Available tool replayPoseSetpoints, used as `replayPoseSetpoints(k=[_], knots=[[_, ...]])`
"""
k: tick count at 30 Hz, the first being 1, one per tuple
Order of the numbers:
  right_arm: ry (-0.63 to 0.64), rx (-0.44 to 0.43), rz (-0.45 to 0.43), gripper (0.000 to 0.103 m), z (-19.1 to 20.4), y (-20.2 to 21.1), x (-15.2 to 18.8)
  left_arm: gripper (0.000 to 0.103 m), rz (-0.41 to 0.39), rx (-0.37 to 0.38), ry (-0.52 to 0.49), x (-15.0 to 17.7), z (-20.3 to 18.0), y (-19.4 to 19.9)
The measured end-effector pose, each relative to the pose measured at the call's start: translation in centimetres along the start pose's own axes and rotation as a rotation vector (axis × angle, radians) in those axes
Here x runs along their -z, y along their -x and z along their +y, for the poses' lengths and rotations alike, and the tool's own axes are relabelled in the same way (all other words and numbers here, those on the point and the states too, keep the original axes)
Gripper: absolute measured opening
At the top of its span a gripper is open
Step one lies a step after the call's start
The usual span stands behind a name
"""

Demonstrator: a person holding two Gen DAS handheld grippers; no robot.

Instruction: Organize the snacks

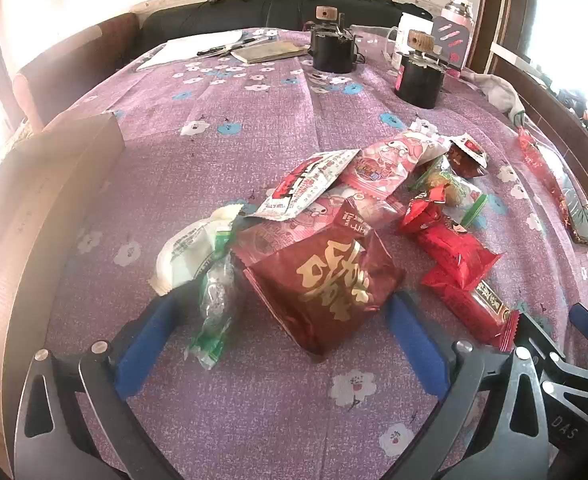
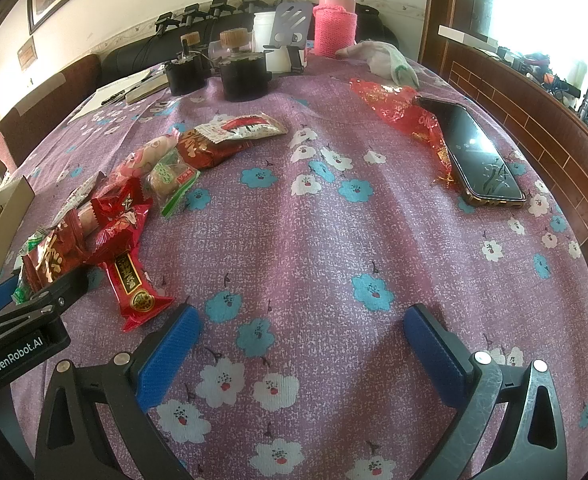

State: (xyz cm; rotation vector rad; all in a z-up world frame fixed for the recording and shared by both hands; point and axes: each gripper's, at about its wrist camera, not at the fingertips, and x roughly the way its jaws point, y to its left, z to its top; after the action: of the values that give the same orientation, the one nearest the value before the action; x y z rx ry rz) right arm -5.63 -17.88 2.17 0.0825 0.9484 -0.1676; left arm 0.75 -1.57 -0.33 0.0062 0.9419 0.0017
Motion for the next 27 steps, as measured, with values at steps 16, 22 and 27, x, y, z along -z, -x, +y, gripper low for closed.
replayPoseSetpoints(k=[16, 22, 27], knots=[[-0.002, -0.002, 0.0, 0.103, -0.31, 0.11, -0.14, 0.103, 0.0, 0.002, 0.001, 0.09, 0.36, -0.01], [0.002, 0.001, 0.001, 0.103, -0.32, 0.07, -0.09, 0.103, 0.0, 0.002, 0.002, 0.06, 0.27, -0.07], [0.0, -0.001, 0.002, 0.103, -0.01, 0.05, -0.02, 0.103, -0.001, 0.002, 0.002, 0.12, 0.41, -0.02]])
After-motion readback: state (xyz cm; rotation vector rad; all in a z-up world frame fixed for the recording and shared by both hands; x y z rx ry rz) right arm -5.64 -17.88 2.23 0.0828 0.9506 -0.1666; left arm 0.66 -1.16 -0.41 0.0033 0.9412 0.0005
